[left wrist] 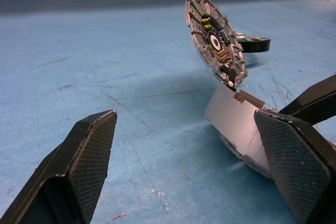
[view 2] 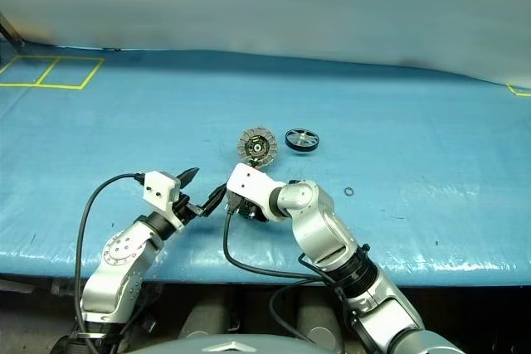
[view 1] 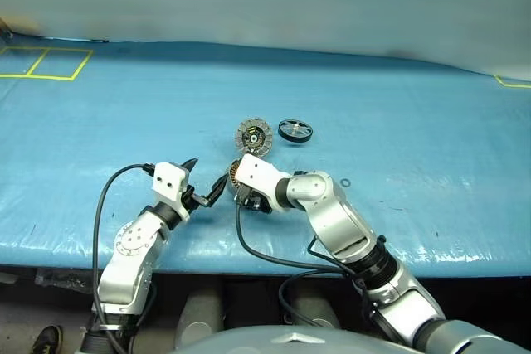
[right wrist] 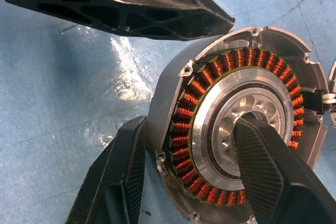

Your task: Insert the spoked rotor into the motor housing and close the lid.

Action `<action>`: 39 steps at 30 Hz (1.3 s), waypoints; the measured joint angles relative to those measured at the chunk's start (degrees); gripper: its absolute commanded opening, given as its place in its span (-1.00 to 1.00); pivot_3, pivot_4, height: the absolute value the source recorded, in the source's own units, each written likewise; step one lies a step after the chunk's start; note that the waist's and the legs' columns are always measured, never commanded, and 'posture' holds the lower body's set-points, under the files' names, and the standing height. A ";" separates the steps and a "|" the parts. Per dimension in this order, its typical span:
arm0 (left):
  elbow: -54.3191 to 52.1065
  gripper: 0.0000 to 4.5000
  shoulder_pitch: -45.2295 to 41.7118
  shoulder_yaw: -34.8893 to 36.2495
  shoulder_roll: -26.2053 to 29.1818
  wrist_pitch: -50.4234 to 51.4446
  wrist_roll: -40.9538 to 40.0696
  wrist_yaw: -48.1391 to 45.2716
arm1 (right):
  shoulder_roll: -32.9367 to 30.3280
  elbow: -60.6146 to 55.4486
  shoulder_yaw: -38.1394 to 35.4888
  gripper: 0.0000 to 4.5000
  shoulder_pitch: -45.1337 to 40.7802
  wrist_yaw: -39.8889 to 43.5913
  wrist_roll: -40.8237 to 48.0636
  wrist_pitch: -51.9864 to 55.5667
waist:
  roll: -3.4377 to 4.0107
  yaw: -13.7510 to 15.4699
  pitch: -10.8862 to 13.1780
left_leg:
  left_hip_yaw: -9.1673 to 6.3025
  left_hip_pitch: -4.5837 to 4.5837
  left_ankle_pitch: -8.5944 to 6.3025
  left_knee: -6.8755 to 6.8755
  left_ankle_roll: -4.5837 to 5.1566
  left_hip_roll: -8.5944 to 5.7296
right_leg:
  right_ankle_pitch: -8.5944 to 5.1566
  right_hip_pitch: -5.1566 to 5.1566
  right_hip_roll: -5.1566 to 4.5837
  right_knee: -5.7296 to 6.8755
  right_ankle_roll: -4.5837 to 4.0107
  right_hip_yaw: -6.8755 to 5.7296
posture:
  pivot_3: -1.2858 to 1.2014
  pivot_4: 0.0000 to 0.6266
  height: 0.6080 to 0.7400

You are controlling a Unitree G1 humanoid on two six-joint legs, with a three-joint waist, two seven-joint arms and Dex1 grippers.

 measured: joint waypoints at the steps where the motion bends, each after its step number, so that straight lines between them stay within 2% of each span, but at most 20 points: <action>1: 0.00 1.00 -0.02 0.14 0.03 0.00 0.01 0.08 | -0.29 -0.04 0.61 0.41 0.02 0.05 0.66 -0.20 | 0.01 0.03 -0.01 | -0.01 0.00 -0.02 0.00 -0.03 0.02 | -0.01 0.00 -0.03 0.00 -0.03 -0.13 | 0.03 -0.52 1.00; 5: 0.00 1.00 -0.04 0.00 0.24 0.03 0.01 0.02 | 0.74 -0.93 3.02 0.99 1.23 -0.55 3.66 -1.09 | 0.06 0.21 0.00 | -0.10 -0.04 -0.04 -0.06 -0.03 0.04 | -0.09 -0.01 -0.01 0.00 -0.20 -0.30 | 0.03 -0.52 1.00; 14: 0.00 1.00 -0.03 -0.04 0.43 0.05 0.01 0.05 | 4.71 -4.58 -3.18 0.99 0.23 -4.58 12.92 7.85 | 0.17 0.56 0.10 | -0.16 -0.25 -0.02 -0.03 0.01 0.05 | -0.08 -0.16 -0.02 0.00 -0.26 -0.39 | 0.03 -0.52 1.00; 18: 0.00 1.00 -0.13 -0.07 0.45 0.07 -0.02 -0.13 | 3.51 -6.57 -4.43 0.99 -1.03 -6.23 15.16 9.04 | 0.18 0.74 0.11 | -0.16 -0.26 -0.01 -0.06 0.04 0.04 | -0.09 -0.16 -0.02 -0.02 -0.28 -0.43 | 0.03 -0.52 1.00; 22: -0.07 1.00 -0.08 0.10 1.25 0.07 -0.81 -1.58 | -3.05 -5.64 -0.54 0.99 -0.90 -6.97 14.97 2.30 | 0.21 0.80 0.17 | -0.15 -0.28 0.01 -0.05 0.10 0.02 | -0.14 -0.18 -0.03 -0.03 -0.21 -0.43 | 0.03 -0.52 1.00; 30: -3.05 1.00 3.58 4.33 5.65 0.21 -3.67 -4.31 | -10.55 -5.85 3.63 0.99 -4.42 -3.55 14.24 -15.57 | 0.26 0.40 0.29 | -0.14 -0.28 0.03 -0.05 0.12 0.12 | -0.25 -0.21 0.05 -0.02 -0.16 -0.44 | 0.03 -0.52 1.00; 35: -4.63 1.00 5.65 5.24 8.54 0.64 -4.89 -6.18 | -12.89 -2.91 7.27 0.99 -8.79 0.31 12.05 -21.23 | 0.26 0.63 0.30 | -0.14 -0.27 0.03 -0.05 0.12 0.14 | -0.25 -0.20 0.04 -0.02 -0.18 -0.47 | 0.03 -0.52 1.00; 39: -4.81 1.00 6.08 5.52 8.86 1.29 -5.04 -6.48 | -14.79 2.65 11.69 0.99 -10.03 2.16 8.18 -24.95 | 0.26 0.91 0.32 | -0.11 -0.27 0.03 -0.04 0.12 0.11 | -0.23 -0.19 0.00 -0.03 -0.21 -0.47 | 0.03 -0.52 1.00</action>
